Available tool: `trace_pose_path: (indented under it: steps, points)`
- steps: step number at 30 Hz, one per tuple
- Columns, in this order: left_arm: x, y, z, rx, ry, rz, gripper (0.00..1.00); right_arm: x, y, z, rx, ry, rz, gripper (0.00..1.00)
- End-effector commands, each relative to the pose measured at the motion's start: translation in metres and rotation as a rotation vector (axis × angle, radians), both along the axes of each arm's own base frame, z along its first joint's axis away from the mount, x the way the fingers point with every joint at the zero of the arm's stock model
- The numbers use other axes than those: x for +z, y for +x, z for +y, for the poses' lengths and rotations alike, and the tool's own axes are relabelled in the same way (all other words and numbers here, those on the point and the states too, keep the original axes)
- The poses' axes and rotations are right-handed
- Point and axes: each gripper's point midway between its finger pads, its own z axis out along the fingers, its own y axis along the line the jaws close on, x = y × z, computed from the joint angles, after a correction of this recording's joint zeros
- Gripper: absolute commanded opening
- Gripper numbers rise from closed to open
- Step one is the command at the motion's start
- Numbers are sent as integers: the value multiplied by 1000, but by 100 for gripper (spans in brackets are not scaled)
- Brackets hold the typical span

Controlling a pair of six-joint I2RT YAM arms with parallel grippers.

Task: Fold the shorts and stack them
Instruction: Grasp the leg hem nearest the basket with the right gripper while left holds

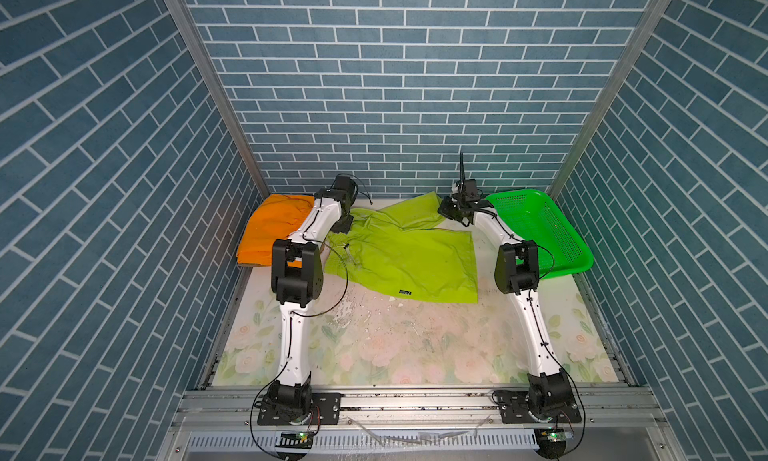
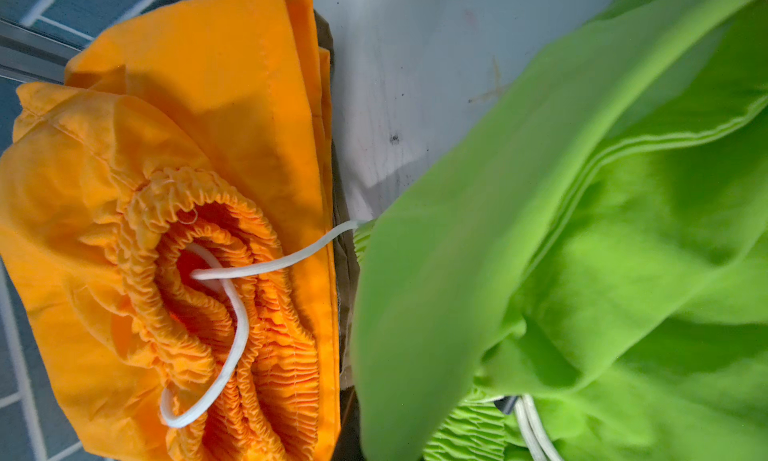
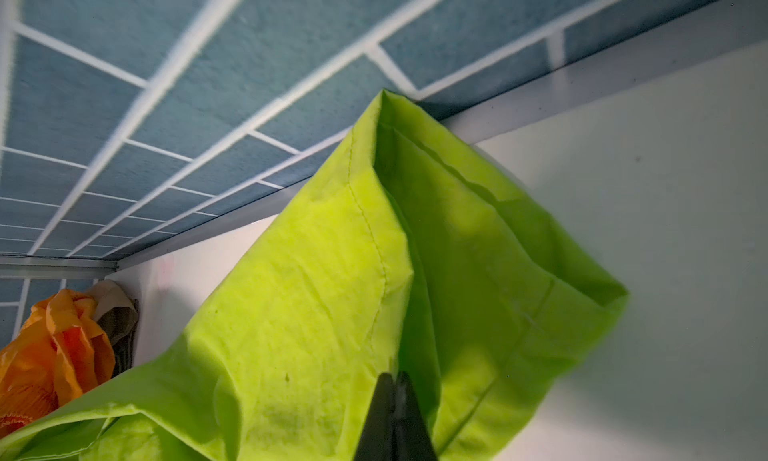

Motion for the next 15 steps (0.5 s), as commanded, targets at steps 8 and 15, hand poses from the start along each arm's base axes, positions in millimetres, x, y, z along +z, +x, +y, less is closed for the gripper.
trace_pose_path:
  steps: [8, 15]
  points:
    - [32, 8, -13, -16, -68, -71, 0, 143, -25, -37, -16, 15, -116, 0]
    - [63, 5, -13, -22, -92, -139, 0, 197, -111, -62, 1, -5, -157, 0]
